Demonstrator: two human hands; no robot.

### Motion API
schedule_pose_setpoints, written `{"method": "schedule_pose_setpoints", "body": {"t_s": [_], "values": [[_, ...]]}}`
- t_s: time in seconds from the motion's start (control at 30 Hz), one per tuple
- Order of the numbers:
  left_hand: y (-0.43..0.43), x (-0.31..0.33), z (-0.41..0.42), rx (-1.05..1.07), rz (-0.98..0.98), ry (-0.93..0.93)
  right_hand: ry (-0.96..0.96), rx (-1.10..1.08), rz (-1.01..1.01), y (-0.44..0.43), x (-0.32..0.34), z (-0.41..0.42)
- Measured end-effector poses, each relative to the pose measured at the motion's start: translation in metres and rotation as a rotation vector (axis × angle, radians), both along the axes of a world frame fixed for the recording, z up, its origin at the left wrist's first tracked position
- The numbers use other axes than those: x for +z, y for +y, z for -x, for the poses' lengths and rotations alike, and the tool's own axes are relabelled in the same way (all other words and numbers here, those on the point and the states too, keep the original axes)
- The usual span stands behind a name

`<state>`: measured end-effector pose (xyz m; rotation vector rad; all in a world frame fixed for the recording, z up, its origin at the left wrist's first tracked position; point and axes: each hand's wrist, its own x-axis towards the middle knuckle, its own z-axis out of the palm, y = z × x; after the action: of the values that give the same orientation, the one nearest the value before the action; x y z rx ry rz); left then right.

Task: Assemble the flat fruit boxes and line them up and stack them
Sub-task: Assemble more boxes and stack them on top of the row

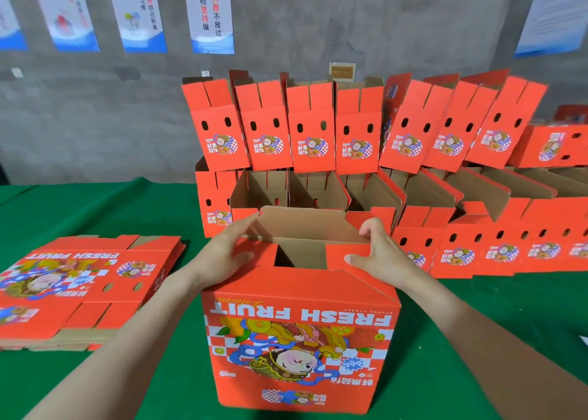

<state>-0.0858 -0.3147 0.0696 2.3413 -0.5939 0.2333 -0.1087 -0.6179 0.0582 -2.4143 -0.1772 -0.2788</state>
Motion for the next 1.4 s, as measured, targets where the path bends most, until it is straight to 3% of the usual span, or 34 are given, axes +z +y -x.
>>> {"method": "schedule_pose_setpoints", "body": {"t_s": [0.13, 0.33, 0.47, 0.6, 0.87, 1.2, 1.3, 1.4], "values": [[0.001, -0.001, -0.002, 0.020, -0.005, -0.010, -0.064, 0.156, -0.081, 0.004, 0.000, 0.006], [-0.002, 0.003, -0.004, 0.046, 0.105, 0.256, 0.026, 0.215, -0.072, 0.002, 0.001, 0.003], [-0.007, 0.007, -0.005, 0.119, -0.096, 0.276, 0.058, 0.187, 0.129, 0.005, 0.003, -0.004], [-0.015, 0.014, -0.007, 0.189, -0.207, 0.368, 0.138, 0.140, 0.172, 0.014, 0.013, -0.008], [-0.025, 0.009, -0.006, 0.269, -0.372, 0.303, 0.112, 0.034, 0.431, 0.025, 0.006, -0.002], [-0.026, 0.002, -0.001, 0.309, -0.361, 0.219, 0.082, 0.032, 0.495, 0.024, 0.000, -0.001], [-0.019, 0.003, -0.001, 0.290, -0.156, 0.266, 0.033, 0.073, 0.273, 0.016, 0.002, -0.001], [0.001, 0.005, 0.005, 0.235, 0.418, 0.500, -0.055, -0.016, -0.474, 0.002, -0.001, 0.005]]}}
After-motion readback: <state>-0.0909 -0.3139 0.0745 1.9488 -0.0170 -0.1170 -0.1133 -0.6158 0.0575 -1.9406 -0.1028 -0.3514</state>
